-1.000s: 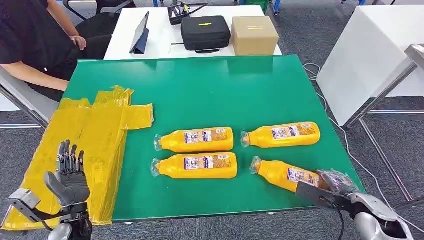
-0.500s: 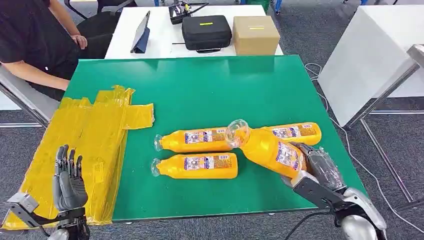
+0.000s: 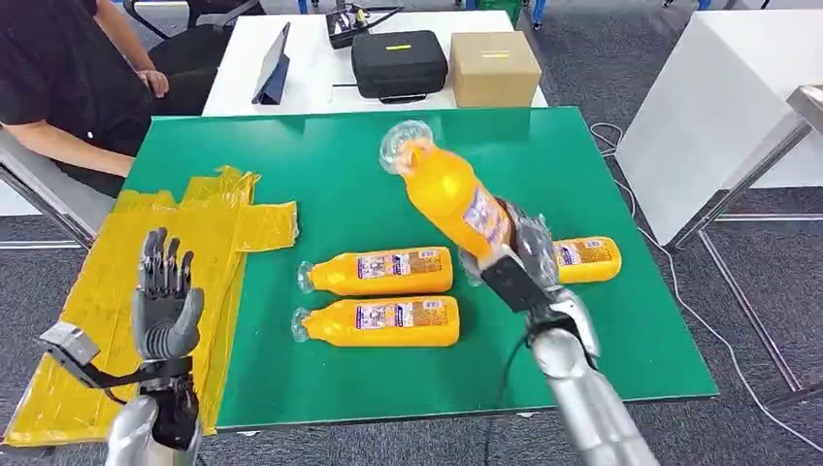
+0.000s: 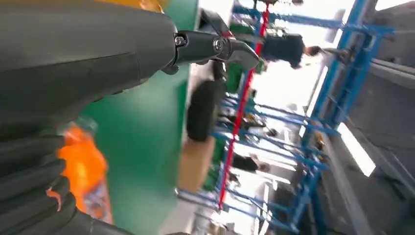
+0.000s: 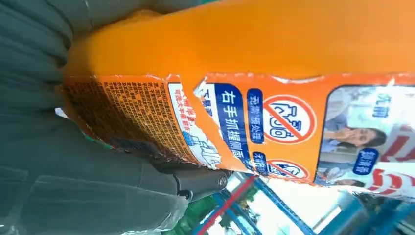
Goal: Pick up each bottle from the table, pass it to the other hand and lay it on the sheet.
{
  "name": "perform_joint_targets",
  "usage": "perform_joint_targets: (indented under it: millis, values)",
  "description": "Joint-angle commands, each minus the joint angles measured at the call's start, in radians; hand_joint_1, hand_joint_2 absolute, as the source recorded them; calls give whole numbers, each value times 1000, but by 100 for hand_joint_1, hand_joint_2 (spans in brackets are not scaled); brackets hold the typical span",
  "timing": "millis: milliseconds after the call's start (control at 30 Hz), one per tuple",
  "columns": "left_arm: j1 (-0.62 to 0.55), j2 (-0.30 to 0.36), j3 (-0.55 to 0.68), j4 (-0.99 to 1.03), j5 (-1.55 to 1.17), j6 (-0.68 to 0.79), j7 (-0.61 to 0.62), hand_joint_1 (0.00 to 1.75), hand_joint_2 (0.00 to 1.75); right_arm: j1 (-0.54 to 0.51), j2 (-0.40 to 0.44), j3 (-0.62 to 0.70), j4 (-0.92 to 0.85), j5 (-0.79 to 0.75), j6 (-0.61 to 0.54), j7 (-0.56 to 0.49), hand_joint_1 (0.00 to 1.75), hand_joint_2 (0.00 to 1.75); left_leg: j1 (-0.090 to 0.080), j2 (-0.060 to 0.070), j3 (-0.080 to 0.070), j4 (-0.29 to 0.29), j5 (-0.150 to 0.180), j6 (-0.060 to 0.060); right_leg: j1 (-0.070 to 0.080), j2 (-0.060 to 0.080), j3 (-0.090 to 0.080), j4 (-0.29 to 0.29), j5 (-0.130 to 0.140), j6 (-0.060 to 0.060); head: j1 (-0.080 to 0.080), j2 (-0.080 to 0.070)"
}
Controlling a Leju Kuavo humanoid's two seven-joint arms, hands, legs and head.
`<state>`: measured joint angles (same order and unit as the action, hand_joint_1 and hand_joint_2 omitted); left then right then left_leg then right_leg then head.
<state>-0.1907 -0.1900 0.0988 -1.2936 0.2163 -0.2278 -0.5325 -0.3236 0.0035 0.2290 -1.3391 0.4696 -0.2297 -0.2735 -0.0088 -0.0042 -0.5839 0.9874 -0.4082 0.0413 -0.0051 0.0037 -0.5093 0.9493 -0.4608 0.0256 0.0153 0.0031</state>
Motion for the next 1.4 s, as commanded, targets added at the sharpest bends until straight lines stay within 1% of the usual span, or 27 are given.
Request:
perform_joint_targets:
  millis: [33,100,167,233,267,300,333,367,400,467,600,667,767,833,867,1067,1100,1133,1167,1200,1233,1267,1400]
  values:
    - [-53,6,-63,64,83,-46,30,0,175,-301,219,173,514,35,-98,-6,175,175,1,7,3,0,-2,-4,1,7,0,0,0,-2,0,0]
    - [-55,3,-67,66,85,-47,32,0,175,-307,236,184,527,43,-100,-1,175,175,1,7,3,0,-2,-4,1,6,0,1,0,-2,0,0]
    - [-66,-1,-77,67,102,-56,46,0,175,-316,283,220,563,73,-104,17,175,175,1,4,2,0,-2,-3,1,4,0,1,-1,-1,0,0]
    - [-78,-8,-94,53,107,-49,73,0,175,-317,328,268,591,114,-103,57,175,175,2,5,1,0,-2,-4,2,4,-1,1,-1,-1,0,0]
    - [-81,-11,-101,48,107,-44,85,0,175,-314,338,286,595,128,-104,74,175,175,2,2,-1,0,-1,-2,2,2,-3,1,-1,-1,0,0]
    - [-83,-14,-106,45,107,-41,91,0,175,-312,345,301,594,136,-102,84,173,175,2,4,-1,1,-2,-3,3,3,-2,1,-1,-1,0,0]
    - [-84,-17,-115,32,100,-27,105,0,175,-307,346,342,579,142,-99,106,175,175,2,2,-2,0,-1,-2,2,2,-4,1,-1,-1,0,0]
    - [-83,-18,-118,26,99,-23,107,0,175,-304,346,355,570,142,-102,118,175,175,3,2,-2,1,-2,-3,3,2,-3,1,-1,-1,0,0]
    - [-83,-18,-118,26,99,-23,107,0,175,-304,346,355,570,142,-102,118,175,175,3,1,-3,1,-1,-2,3,1,-4,1,-1,-1,0,0]
    - [-78,-14,-125,7,68,23,116,0,175,-291,344,384,546,162,-93,136,173,175,3,0,-3,1,-1,-3,3,1,-4,1,-2,-1,0,0]
    - [-75,-13,-127,-6,66,28,120,0,175,-278,342,394,526,169,-92,147,173,175,3,-1,-4,0,-1,-2,3,-1,-4,0,-1,-1,0,0]
    - [-69,-8,-130,-20,68,30,124,0,175,-252,332,416,482,205,-54,172,168,175,2,-1,-4,0,-1,-2,2,-1,-4,0,-1,-1,0,0]
    - [-56,-2,-137,-54,64,40,143,0,175,-207,333,466,434,246,-8,212,166,175,2,-1,-3,0,-2,-3,3,-1,-2,0,-2,-1,1,0]
    - [-47,-1,-144,-71,64,41,152,0,175,-187,335,483,417,256,19,233,164,175,2,-1,-4,-1,-1,-2,2,-1,-4,0,-1,-1,0,0]
    - [-47,-1,-144,-71,64,41,152,0,175,-187,335,483,417,256,19,233,168,175,2,-1,-3,0,-1,-3,3,-1,-3,-1,-2,-1,0,0]
    - [-47,-1,-144,-71,64,41,152,0,175,-187,335,483,417,256,19,233,168,175,2,-1,-3,0,-1,-3,3,-1,-3,-1,-2,-1,0,0]
    - [-44,-3,-148,-79,62,40,156,0,175,-186,335,490,419,266,19,246,164,175,2,-1,-3,0,-1,-3,3,-1,-3,-1,-2,-1,0,0]
    - [-43,-3,-149,-82,62,40,157,0,175,-186,336,492,420,269,19,250,169,175,2,-1,-4,-1,-1,-2,2,-1,-4,0,-1,-1,0,0]
    - [-43,-6,-159,-94,60,43,167,0,175,-192,343,492,433,279,20,264,169,175,2,-1,-4,-1,-1,-2,2,-1,-4,0,-1,-1,0,0]
    - [-60,-9,-168,-83,65,47,175,0,175,-195,346,540,468,321,45,291,171,175,2,-2,-2,0,-2,-4,3,-2,-2,0,-3,-2,0,0]
    - [-66,-12,-181,-73,67,46,176,0,175,-187,346,583,488,335,47,307,169,175,2,-2,-2,0,-2,-4,3,-2,-2,0,-2,-2,0,0]
    - [-66,-12,-181,-73,67,46,176,0,175,-187,346,583,488,335,47,307,169,175,2,-2,-4,0,-1,-3,2,-2,-4,0,-2,-1,0,0]
    - [-65,-12,-181,-73,67,46,176,0,175,-189,346,583,487,335,48,307,169,175,3,-3,-4,-1,-1,-2,3,-3,-4,-1,-2,-1,0,0]
